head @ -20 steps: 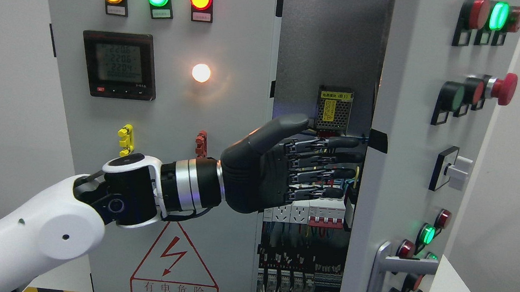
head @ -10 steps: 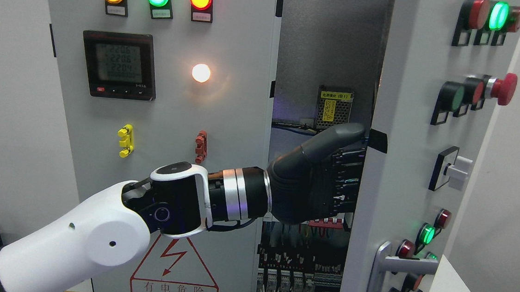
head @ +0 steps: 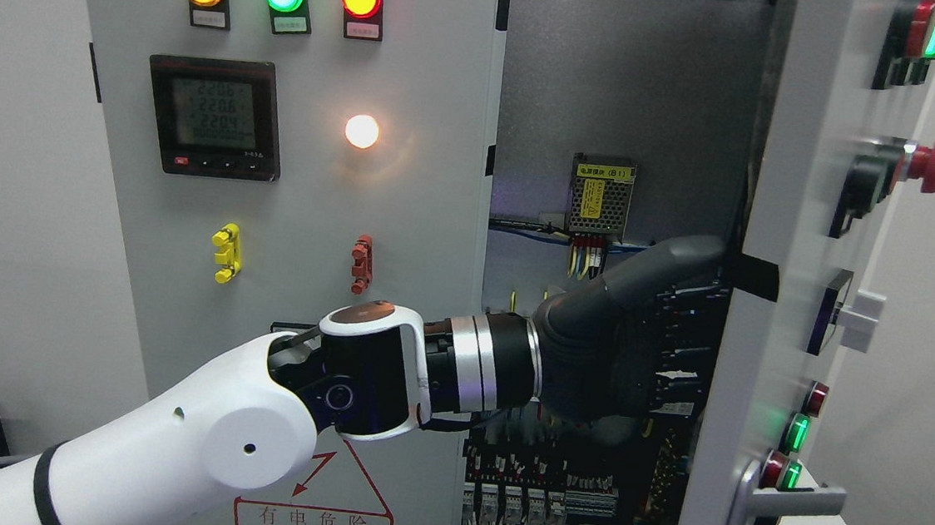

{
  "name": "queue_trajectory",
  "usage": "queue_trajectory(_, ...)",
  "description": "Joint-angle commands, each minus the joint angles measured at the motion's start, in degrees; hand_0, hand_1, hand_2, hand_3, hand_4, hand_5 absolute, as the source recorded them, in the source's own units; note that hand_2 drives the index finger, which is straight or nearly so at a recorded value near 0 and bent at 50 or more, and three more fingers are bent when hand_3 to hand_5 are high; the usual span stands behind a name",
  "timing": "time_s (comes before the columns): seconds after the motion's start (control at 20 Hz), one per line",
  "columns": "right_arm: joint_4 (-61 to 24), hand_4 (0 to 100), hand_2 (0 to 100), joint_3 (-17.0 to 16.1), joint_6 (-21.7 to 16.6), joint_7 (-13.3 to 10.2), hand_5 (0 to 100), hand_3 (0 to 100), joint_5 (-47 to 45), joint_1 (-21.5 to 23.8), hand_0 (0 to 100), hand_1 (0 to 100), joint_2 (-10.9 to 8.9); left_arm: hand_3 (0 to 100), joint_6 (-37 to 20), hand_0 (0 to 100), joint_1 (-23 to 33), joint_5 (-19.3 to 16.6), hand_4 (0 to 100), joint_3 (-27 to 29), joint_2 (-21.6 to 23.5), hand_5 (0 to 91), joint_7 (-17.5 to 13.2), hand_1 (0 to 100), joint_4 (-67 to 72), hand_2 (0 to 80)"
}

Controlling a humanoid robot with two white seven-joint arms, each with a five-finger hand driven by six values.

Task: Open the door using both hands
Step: 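Push the door outward with the left hand, swinging it wide open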

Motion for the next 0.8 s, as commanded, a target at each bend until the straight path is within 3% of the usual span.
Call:
queue_trajectory(0.0,0.0,0,0,0.0,0.0,0.0,0,0,0.0,0.0,12,39,0.00,0,0.0,12,-0.5,-0.3,0,-0.2,-6.9,0.0,1.6,39,0.3,0.0)
queue_trajectory(0.25,0.0,0,0,0.0,0.0,0.0,0,0,0.0,0.0,12,39,0.00,0,0.2,12,-0.6,-3.1,0,-0.2,-10.5,0.0,1.6,39,0.5,0.0)
queue_trajectory(0.6,0.0,0,0,0.0,0.0,0.0,0,0,0.0,0.0,12,39,0.00,0,0.2,12,-2.6,-3.4,0,-0.4,-14.2,0.0,1.8,39,3.0,0.0)
queue_trajectory(0.75,0.0,0,0,0.0,0.0,0.0,0,0,0.0,0.0,12,39,0.00,0,0.0,12,-2.9,-4.1,0,-0.5,-15.3,0.0,3.6,39,3.3,0.0)
